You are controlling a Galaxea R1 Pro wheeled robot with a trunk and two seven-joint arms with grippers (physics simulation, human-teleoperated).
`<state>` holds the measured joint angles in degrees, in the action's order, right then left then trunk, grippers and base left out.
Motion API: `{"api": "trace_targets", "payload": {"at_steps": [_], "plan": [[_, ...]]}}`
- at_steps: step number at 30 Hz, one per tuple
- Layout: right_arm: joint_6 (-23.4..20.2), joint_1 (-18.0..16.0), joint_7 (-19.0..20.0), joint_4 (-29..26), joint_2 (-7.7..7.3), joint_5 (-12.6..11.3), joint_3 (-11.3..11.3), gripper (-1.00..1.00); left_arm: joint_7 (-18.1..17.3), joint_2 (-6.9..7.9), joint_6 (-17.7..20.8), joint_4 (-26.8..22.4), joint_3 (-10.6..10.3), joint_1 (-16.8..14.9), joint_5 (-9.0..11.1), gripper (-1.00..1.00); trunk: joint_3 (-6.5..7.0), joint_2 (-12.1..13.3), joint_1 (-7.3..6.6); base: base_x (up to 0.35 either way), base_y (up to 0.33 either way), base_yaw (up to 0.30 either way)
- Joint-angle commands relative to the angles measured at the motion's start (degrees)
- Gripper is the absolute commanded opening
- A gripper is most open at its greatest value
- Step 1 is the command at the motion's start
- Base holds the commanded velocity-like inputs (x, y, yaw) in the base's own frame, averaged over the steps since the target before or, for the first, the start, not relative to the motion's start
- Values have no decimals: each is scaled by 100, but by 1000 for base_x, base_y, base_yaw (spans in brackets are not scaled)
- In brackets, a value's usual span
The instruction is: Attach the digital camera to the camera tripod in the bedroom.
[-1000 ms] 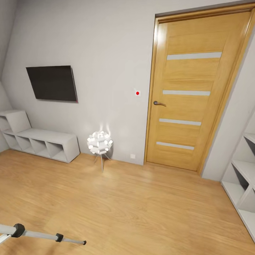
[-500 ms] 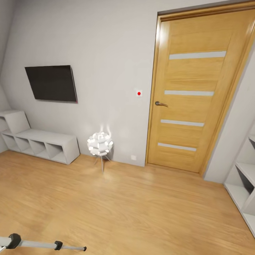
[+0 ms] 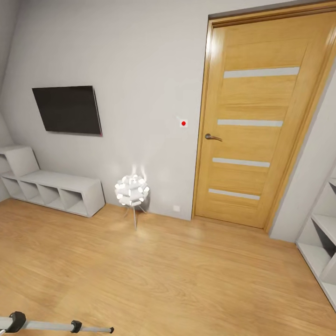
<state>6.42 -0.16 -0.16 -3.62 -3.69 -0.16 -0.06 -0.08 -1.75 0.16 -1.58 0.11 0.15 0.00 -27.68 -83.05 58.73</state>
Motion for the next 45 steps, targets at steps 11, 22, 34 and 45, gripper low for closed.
{"api": "trace_targets", "payload": {"at_steps": [11,22,34,45], "plan": [[17,-2,-2,2,0,-2,-1,100,-1,0,2,-9,7,0,0,100,-5,-3,0,125,50,0],[17,-2,-2,2,0,-2,-1,100,-1,0,2,-9,5,0,0,100,-5,-3,0,238,10,0],[17,-2,-2,2,0,-2,-3,100,-1,0,2,-9,0,-3,0,100,-5,-3,0,137,1,0],[17,-2,-2,2,0,-2,0,100,-1,0,2,-9,-2,0,0,100,-5,-3,0,10,0,0]]}}
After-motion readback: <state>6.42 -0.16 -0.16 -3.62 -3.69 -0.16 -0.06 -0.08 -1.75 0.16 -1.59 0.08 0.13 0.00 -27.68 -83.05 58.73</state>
